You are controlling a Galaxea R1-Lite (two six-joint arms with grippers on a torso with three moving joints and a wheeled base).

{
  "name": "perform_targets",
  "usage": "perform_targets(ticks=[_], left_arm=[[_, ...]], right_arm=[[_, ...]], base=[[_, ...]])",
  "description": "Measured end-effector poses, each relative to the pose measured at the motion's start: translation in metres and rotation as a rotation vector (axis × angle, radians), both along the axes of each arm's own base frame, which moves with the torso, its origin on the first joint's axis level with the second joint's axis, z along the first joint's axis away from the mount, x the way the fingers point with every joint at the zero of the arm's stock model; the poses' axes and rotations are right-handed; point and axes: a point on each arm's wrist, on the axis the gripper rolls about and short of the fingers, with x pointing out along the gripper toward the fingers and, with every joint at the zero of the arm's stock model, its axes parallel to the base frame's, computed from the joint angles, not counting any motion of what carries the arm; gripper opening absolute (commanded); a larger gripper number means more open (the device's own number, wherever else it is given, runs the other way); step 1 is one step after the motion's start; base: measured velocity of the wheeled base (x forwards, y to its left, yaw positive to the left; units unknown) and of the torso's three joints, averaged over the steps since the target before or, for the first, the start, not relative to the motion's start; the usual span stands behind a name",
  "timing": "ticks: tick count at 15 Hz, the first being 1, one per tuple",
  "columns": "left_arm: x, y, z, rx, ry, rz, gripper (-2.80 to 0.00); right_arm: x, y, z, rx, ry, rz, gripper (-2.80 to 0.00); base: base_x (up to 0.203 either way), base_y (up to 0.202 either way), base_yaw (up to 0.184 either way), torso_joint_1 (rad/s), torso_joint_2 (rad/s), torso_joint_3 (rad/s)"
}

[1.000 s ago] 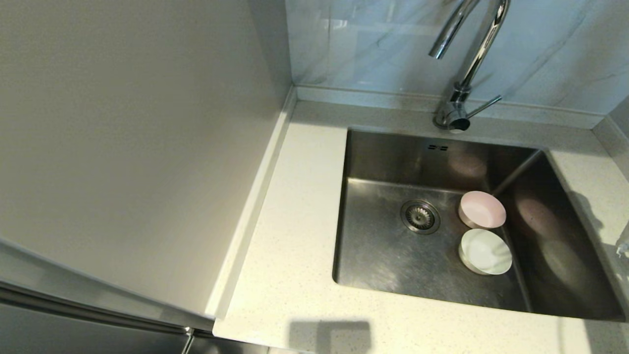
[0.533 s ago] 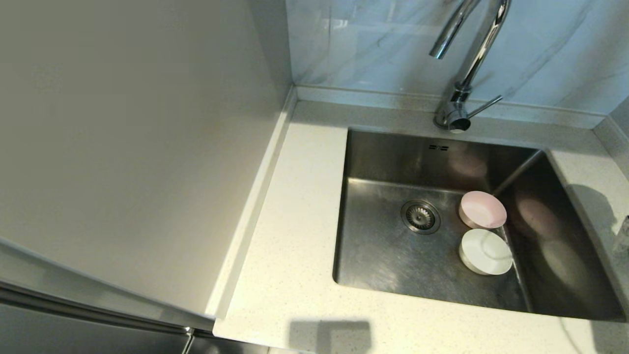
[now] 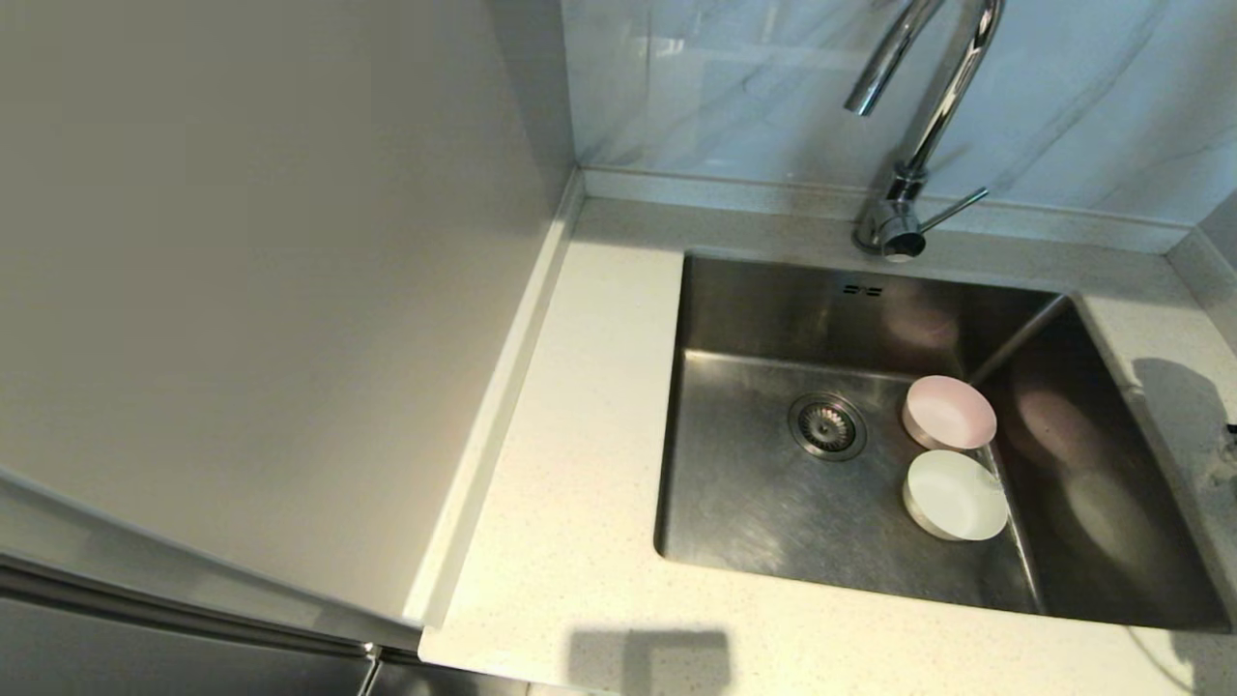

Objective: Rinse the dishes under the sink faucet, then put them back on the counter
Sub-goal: Put a bowl into the sink

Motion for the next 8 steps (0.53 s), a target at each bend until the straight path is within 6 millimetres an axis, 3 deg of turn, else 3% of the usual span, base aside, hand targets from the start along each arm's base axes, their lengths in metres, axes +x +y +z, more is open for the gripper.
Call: perform_targets(ticks=[8], left_arm=[[0.0, 0.0, 0.0, 0.0, 0.0, 0.0, -2.8]], right_arm=[[-0.001, -0.012, -0.014, 0.023, 0.052, 0.016, -2.8]], base=[[0.0, 0.0, 0.0, 0.0, 0.0, 0.0]])
